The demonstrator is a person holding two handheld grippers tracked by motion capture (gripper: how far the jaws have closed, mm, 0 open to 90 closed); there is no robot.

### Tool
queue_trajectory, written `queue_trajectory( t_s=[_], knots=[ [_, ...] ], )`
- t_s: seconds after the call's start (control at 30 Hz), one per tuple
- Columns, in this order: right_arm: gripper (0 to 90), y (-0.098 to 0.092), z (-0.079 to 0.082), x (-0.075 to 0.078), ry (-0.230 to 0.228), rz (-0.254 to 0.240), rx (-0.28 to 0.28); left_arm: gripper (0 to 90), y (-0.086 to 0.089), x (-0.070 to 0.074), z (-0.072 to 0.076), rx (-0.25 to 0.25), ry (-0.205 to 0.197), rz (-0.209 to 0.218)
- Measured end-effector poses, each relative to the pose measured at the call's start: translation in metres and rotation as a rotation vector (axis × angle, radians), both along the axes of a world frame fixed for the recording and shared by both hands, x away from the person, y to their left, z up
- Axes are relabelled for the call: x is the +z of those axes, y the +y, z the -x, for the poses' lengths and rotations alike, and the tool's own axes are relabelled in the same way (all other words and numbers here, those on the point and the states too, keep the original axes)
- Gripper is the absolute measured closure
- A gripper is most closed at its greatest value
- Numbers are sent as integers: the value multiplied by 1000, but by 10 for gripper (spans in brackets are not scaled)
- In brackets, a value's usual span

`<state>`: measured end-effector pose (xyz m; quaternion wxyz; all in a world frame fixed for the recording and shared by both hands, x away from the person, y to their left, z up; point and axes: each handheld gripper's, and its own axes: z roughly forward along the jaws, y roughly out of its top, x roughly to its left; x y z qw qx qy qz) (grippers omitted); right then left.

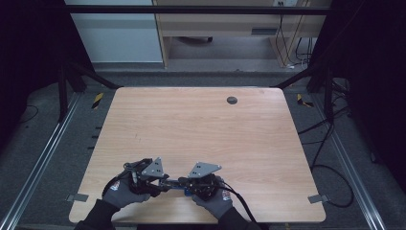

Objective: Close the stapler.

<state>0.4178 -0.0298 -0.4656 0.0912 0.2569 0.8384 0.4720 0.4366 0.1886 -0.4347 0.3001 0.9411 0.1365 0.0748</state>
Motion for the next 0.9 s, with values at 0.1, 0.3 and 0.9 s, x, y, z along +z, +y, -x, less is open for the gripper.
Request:
queue_trajectory(
  t_s=[0.1,0.3,0.9],
  knots=[
    [900,3,0,-2,-2,2,2,585,0,0,0,0,0,1],
    [900,9,-1,-5,3,5,5,585,0,0,0,0,-1,3],
    [900,9,-2,-7,8,9,-1,583,1,0,0,7,0,14]
  ],
)
